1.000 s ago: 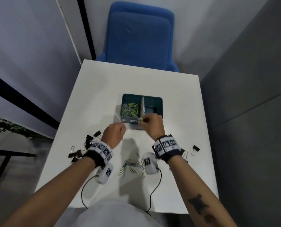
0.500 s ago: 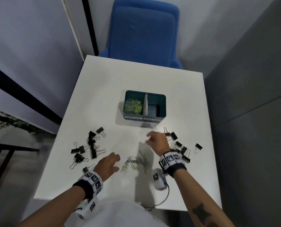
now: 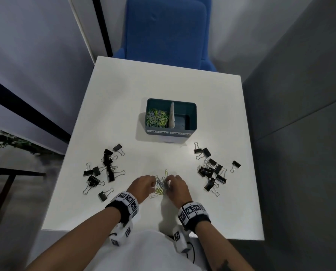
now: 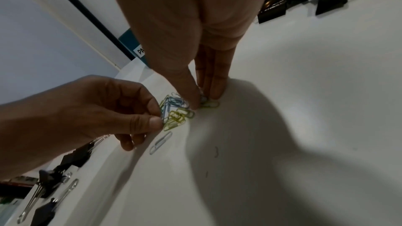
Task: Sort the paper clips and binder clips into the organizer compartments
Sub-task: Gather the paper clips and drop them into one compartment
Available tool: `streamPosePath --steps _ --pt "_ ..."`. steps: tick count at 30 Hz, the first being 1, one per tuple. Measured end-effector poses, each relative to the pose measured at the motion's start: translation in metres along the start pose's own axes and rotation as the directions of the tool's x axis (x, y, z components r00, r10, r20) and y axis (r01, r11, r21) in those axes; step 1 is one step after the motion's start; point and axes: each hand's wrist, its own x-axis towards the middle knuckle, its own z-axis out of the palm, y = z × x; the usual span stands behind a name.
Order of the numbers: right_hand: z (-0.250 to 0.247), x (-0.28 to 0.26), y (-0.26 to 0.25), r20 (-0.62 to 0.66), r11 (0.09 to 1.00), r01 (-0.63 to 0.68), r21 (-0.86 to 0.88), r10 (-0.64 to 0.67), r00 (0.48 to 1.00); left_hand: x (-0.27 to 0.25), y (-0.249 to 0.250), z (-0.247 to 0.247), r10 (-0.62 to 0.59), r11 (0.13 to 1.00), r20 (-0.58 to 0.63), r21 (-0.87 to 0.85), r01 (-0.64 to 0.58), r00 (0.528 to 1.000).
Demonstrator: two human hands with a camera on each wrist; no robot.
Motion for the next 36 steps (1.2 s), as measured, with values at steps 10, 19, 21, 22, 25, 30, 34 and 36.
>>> streamPosePath --steps 10,19,21,22,25,30,34,36 --pt "-0.019 0.004 0.014 0.120 0.970 0.069 -0.232 -0.041 0.992 -0.013 -0.012 0.015 0.073 0.974 0.001 0.216 -0.071 0.997" --pt "0.014 0.005 0.012 -0.045 0.966 0.168 -0.197 -0.180 0.983 -0.003 0.003 0.026 0.228 0.940 -0.054 0.274 -0.205 0.972" --pt "0.015 0.003 0.013 -0.078 0.969 0.163 -0.184 -0.180 0.981 -0.003 0.002 0.026 0.248 0.917 -0.048 0.333 -0.219 0.968" --pt "0.014 0.003 0.013 -0.093 0.971 0.155 -0.182 -0.174 0.980 -0.003 0.001 0.026 0.251 0.913 -0.060 0.347 -0.215 0.966" --pt "0.007 0.004 0.016 -0.108 0.977 0.107 -0.183 -0.129 0.986 -0.002 0.000 0.024 0.212 0.933 -0.098 0.316 -0.171 0.972" --pt "-0.009 0.009 0.018 -0.064 0.993 0.046 -0.112 -0.053 0.996 0.003 0.002 0.012 0.053 0.995 -0.108 0.092 -0.043 0.993" --pt "-0.019 0.010 0.023 -0.106 0.995 -0.077 0.066 0.084 0.991 0.003 -0.001 -0.001 -0.023 0.997 -0.147 -0.081 0.011 0.989" --pt "-0.022 0.010 0.028 -0.117 0.973 -0.138 0.187 0.162 0.980 0.002 -0.002 -0.010 -0.010 0.994 -0.178 -0.109 -0.009 0.984"
